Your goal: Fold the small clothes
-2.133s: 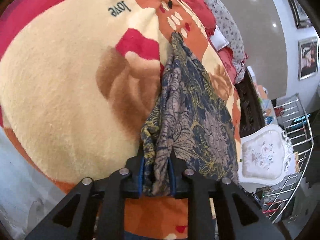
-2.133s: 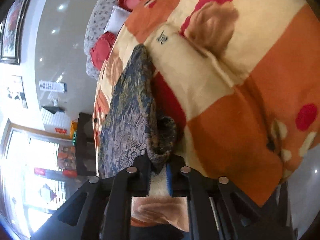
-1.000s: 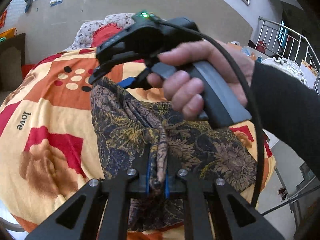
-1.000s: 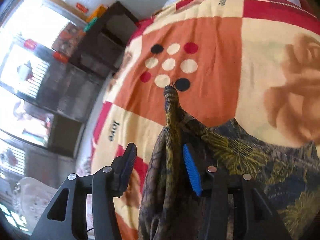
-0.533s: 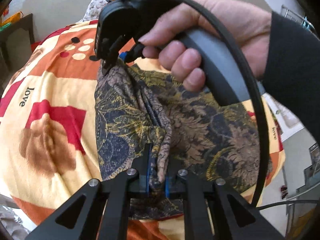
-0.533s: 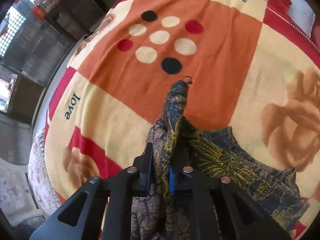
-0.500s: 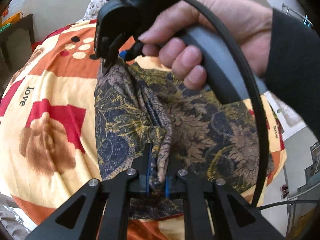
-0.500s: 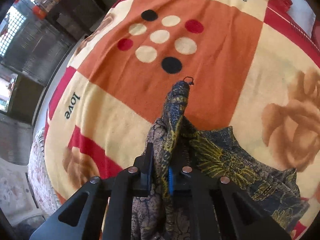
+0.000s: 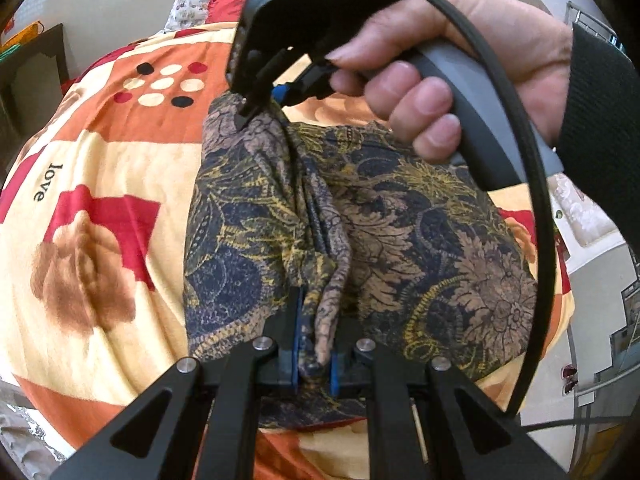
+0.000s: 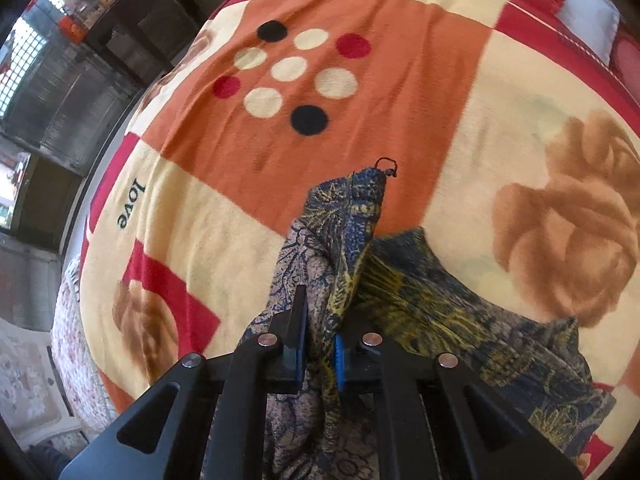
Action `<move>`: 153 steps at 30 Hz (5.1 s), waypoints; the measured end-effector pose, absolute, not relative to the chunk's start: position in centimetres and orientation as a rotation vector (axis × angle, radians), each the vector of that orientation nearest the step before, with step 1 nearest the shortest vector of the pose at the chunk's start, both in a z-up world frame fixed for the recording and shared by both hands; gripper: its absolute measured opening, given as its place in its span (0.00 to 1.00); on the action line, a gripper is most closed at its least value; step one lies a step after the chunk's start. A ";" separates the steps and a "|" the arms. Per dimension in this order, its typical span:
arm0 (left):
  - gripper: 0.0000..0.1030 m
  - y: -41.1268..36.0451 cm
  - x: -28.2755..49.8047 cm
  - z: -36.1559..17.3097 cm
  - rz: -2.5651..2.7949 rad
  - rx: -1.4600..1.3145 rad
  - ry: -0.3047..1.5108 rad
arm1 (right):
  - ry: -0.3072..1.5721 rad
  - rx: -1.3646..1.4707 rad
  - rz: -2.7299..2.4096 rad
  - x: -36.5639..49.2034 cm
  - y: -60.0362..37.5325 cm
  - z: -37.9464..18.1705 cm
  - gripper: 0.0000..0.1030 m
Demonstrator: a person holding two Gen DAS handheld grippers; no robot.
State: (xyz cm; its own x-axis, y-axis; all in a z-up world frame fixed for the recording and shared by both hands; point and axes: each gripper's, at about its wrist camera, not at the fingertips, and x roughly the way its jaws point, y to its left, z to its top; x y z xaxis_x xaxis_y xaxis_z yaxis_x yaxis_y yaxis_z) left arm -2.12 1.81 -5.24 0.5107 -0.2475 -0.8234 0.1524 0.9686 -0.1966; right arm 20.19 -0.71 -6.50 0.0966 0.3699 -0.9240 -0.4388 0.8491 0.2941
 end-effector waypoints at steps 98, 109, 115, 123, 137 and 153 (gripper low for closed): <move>0.22 -2.5 8.0 -9.0 -0.482 -0.345 1.070 | 1.002 0.783 0.478 3.0 -33.5 -14.5 0.45; 0.21 3.2 10.4 -0.8 -0.440 -0.250 0.854 | 0.877 0.674 0.525 6.5 -28.2 -6.4 0.31; 0.29 7.8 14.5 -1.7 -0.346 -0.260 0.843 | 0.809 0.548 0.567 12.6 -22.6 -3.9 0.31; 0.39 10.7 16.1 -5.1 -0.247 -0.277 0.907 | 0.967 0.642 0.467 14.9 -22.3 -9.6 0.37; 0.65 5.2 27.4 -5.3 -0.029 -0.262 0.834 | 0.844 0.218 0.095 21.0 -13.8 -4.3 0.36; 0.99 4.1 30.4 -10.5 0.005 -0.212 0.953 | 0.929 0.202 0.089 24.5 -15.7 -10.5 0.38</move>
